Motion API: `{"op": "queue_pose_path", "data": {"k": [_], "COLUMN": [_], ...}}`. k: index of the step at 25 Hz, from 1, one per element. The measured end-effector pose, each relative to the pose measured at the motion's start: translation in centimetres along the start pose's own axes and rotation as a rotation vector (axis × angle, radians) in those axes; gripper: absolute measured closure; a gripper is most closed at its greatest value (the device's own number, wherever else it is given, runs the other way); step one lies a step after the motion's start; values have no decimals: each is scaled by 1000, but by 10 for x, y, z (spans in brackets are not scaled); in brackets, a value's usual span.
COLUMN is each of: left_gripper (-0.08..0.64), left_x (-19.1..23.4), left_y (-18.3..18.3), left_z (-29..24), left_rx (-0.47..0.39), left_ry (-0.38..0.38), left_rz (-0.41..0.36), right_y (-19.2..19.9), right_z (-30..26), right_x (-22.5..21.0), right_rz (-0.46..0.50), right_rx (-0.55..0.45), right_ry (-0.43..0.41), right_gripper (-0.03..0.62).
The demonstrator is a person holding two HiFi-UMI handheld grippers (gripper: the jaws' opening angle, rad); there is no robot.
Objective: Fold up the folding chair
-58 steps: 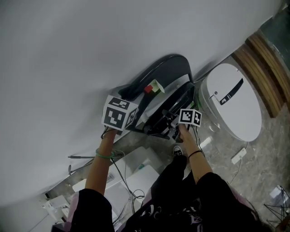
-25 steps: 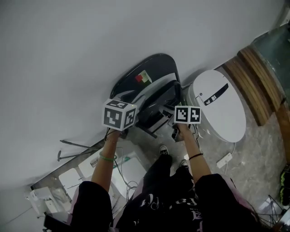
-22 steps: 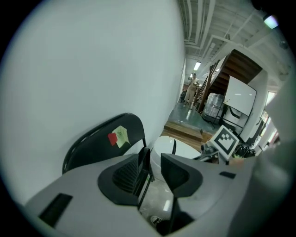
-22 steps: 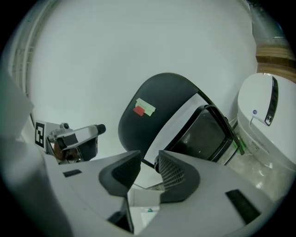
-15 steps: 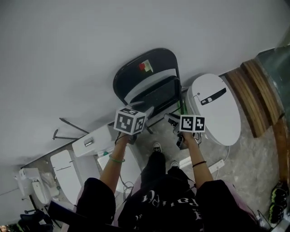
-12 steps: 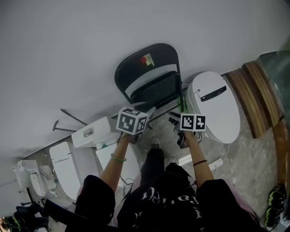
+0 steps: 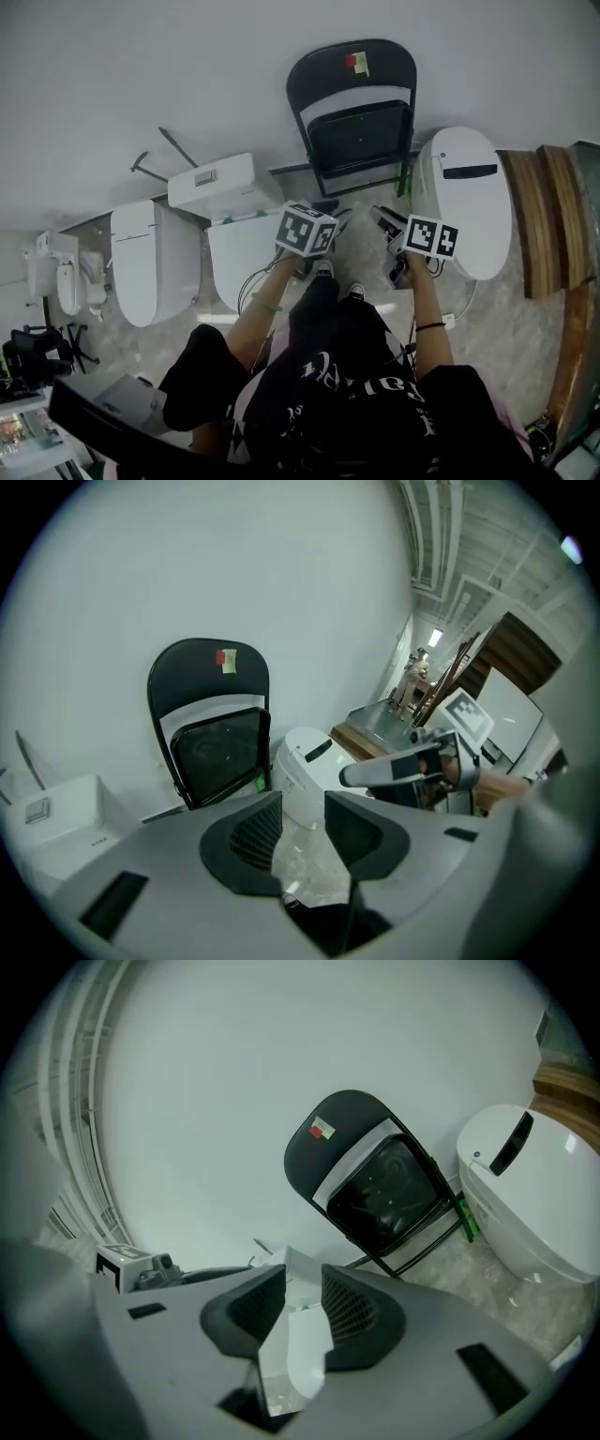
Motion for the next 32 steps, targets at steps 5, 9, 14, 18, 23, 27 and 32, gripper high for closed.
{"op": "queue_pose_path", "data": {"k": [5, 9, 14, 18, 23, 27, 32], "left_gripper": [417, 417, 417, 417, 417, 417, 417], "left_x": [-9, -11, -8, -12, -15, -27, -54], "left_y": [28, 48, 79, 123, 171, 187, 184], "left_z": [19, 46, 91, 130, 163, 172, 176], "left_rx": [13, -19, -60, -54, -32, -50, -113], "left_ry": [3, 25, 65, 118, 184, 255, 349], "left_rz": [-25, -12, -7, -24, -34, -16, 49], "right_y": [33, 67, 110, 162, 227, 256, 265], "right_z": [-1, -3, -6, -1, 2, 9, 34], "right_x": [9, 28, 63, 93, 122, 132, 138], "right_rz": [-5, 5, 1, -15, -46, -48, -18], "right_rx": [3, -10, -67, -132, -174, -189, -220], "right_ry": [0, 9, 16, 30, 49, 78, 111], "right_gripper": [469, 471, 471, 471, 469, 471, 471]}}
Point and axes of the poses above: the fingertips, and each gripper's own axes: z backward along the fingers, x to its left, y out of its underside, the point moved 6 cm from there along z, backward along the fingers, and after that the axes turned 7 degrees about -z, right-handed, at the moved point
